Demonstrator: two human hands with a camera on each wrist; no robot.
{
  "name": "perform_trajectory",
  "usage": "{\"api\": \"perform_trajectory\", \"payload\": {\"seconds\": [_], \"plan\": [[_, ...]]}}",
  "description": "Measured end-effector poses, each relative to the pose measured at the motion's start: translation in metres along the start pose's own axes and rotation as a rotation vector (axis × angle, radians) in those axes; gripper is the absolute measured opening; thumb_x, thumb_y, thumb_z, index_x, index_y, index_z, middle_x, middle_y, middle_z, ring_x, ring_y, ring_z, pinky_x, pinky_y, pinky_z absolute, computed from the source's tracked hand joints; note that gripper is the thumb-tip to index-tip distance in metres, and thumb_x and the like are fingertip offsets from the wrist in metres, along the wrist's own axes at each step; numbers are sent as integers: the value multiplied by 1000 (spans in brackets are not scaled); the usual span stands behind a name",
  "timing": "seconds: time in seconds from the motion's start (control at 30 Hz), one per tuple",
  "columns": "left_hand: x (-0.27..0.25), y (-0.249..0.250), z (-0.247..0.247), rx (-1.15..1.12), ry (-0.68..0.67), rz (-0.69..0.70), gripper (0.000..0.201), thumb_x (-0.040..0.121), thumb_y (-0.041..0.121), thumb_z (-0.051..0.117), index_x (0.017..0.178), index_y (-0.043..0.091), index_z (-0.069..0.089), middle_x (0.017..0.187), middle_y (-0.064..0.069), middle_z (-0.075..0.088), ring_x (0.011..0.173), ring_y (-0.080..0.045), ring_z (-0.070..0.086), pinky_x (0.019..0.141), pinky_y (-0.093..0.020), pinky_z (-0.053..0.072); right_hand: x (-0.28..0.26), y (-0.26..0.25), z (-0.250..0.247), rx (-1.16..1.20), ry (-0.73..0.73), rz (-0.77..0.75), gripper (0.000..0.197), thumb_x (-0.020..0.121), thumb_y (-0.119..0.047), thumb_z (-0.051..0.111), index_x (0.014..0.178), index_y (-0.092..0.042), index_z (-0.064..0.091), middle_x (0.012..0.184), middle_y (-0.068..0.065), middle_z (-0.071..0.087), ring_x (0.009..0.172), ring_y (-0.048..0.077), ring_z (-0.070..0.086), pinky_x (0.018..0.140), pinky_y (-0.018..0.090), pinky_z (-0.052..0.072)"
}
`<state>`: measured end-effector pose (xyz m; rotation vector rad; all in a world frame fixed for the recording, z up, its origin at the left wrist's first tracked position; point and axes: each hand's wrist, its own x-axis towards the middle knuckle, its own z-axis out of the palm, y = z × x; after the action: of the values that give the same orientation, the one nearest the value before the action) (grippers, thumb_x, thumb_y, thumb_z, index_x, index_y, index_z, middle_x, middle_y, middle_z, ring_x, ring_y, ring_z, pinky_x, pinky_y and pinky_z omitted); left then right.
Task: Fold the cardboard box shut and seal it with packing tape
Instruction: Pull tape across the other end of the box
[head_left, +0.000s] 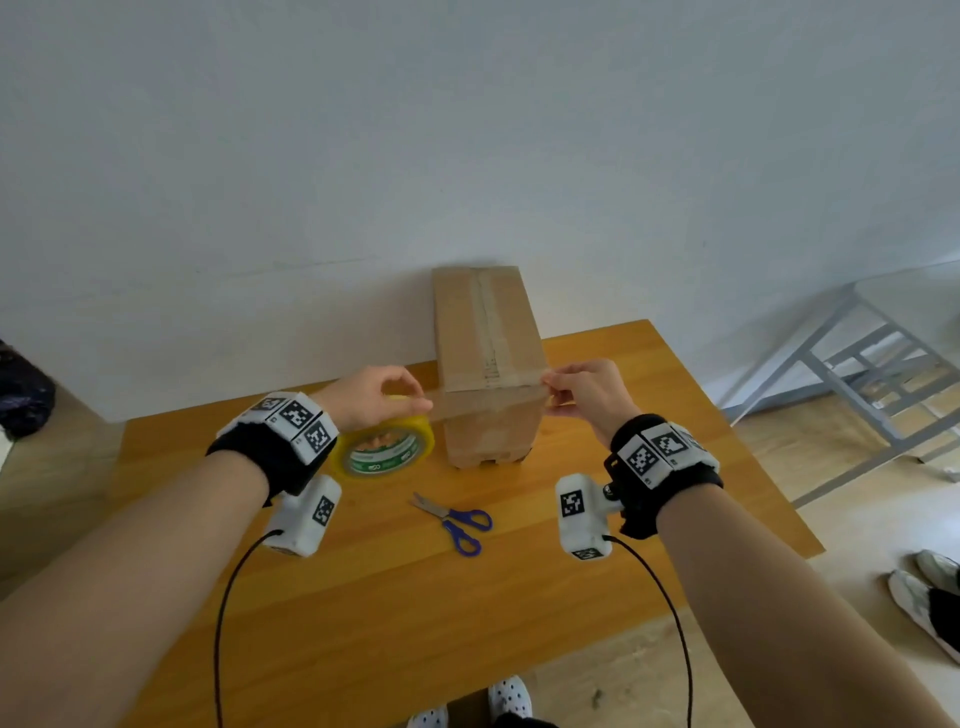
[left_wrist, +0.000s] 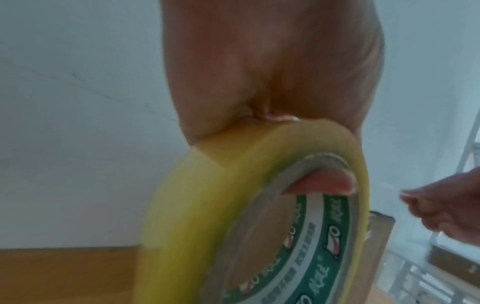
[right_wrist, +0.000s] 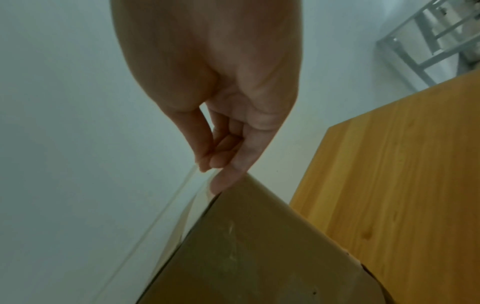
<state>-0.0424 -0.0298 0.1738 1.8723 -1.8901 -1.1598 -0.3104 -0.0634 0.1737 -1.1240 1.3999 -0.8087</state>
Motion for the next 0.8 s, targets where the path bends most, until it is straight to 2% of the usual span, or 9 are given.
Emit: {"api": "perform_trajectory", "payload": {"seconds": [0.1,0.2,0.37,0.43,0.5,0.57,0.63,0.67,0.8], "plan": [[-2,5,-4,-68,-48,90,13,88,35,57,100,32,61,105,0,65,84,-20,67,68,-32,57,5,1,-6,46,24,27,7,91,0,57,90,5,62,70,8,58,60,16,56,67,36,59],[-1,6,-7,-1,-30,129,18,90,31,54,106,29,62,112,1,63,97,-18,63,75,-31,55,8,-2,-10,64,21,36,7,90,1,57,90,5,62,71,9,59,62,18,56,65,34,59],[6,7,-5,93,2,50,30,87,41,57,105,20,66,93,15,59,48,-10,57,41,-16,43,12,1,-8,41,60,76,8,90,3,57,93,8,62,70,11,58,59,17,54,61,35,60],[9,8,-6,90,-12,47,34,83,49,57,103,25,67,94,12,63,48,-12,59,43,-20,47,15,4,-10,21,83,86,8,89,3,57,92,9,62,70,12,58,60,18,53,63,37,60],[11,8,-7,117,-16,56,40,78,60,53,102,32,66,106,7,67,71,-20,68,64,-33,57,17,5,-13,5,99,96,10,88,3,58,92,11,63,70,12,57,60,19,53,66,40,60],[13,9,-6,170,1,64,38,85,53,51,108,28,66,115,3,66,85,-13,66,81,-34,53,19,6,-15,-9,99,105,10,88,2,58,91,10,63,70,12,57,60,19,53,68,42,60],[15,10,-4,205,13,77,28,92,39,49,107,24,68,112,3,67,59,1,58,69,-25,49,20,6,-16,-22,94,106,8,89,2,58,86,7,63,70,11,58,61,18,53,70,43,59],[15,12,-3,209,19,84,23,94,34,48,102,27,69,109,3,68,51,0,54,63,-23,47,20,6,-17,-24,92,105,8,89,1,58,84,5,63,70,11,58,61,18,53,70,43,59],[15,13,-2,250,64,59,25,94,32,48,101,25,71,111,4,68,48,1,49,58,-18,40,23,3,-17,-21,92,89,8,89,0,59,86,6,64,70,10,58,61,18,53,68,42,59]]}}
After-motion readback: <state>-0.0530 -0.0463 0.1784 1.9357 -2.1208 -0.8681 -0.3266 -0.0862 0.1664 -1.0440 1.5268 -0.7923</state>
